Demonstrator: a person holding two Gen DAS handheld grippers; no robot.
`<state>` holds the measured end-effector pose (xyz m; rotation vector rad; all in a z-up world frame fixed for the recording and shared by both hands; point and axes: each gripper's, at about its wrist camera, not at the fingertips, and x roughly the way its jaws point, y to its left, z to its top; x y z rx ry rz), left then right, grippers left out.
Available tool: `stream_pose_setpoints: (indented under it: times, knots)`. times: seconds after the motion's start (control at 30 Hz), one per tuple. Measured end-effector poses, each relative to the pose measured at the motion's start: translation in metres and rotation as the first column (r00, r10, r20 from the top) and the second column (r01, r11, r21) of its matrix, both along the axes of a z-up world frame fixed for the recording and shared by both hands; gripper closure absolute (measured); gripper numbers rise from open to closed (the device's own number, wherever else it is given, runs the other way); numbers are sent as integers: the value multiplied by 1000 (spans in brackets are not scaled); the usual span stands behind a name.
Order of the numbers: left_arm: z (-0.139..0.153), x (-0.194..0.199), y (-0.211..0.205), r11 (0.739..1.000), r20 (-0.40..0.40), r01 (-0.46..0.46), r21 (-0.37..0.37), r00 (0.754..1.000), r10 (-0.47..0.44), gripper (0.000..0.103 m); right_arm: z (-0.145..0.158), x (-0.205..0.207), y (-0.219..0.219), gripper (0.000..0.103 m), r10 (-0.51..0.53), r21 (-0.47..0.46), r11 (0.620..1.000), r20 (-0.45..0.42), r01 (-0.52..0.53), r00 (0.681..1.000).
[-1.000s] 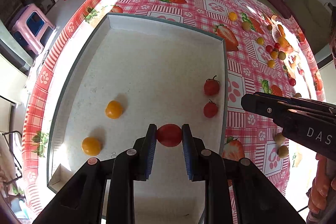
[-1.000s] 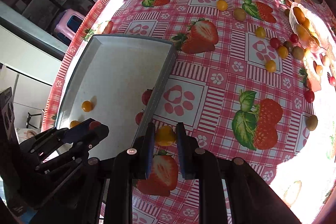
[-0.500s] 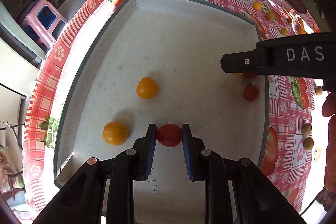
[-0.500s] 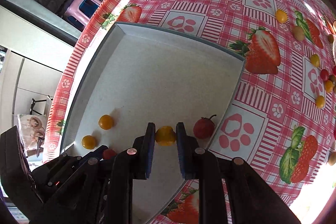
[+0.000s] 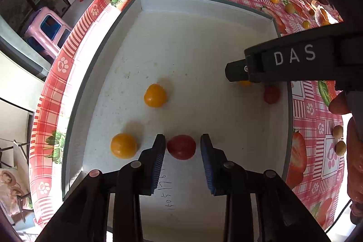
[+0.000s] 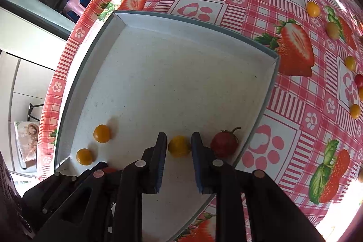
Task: Organize fruits
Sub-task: 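Carry both tomatoes into the white tray and open both tools, then grasp a green tomato with the left tool while the right tool grasps another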
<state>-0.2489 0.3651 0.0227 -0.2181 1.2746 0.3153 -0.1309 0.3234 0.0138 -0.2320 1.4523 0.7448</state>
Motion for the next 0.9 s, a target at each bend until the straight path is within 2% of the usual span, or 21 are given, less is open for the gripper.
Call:
stream_pose_setpoints:
  times: [0.03,0.1,0.2,0.27,0.43,0.67,0.9]
  knots:
    - [2,0,-1,1000,11,-5,16,1000,5,28,0,1,0,62,-1,-1,1000,4,1,1000]
    - [8,-2,-2,1000,38,2,31,999,-3,27,5,3,-6,57,-3,15,1000,1,3,1000]
    - [6,-1,-4,999,16,14,30,1000,-14,27,10,5,-9,51,-2,33,999,0,2,1000]
    - [7,0,-5,999,13,17,31,1000,-17,27,15,6,-11,41,-3,50,999,-3,3,1000]
    - [14,1,-11,999,14,25,43,1000,-26,27,31,7,-15,24,-7,70,998,28,5,1000]
    - [22,5,-26,997,21,49,55,999,-50,27,50,15,-33,23,-50,89,995,53,46,997]
    - [29,11,-45,993,28,99,59,995,-100,27,54,17,-70,23,-118,91,990,68,112,991]
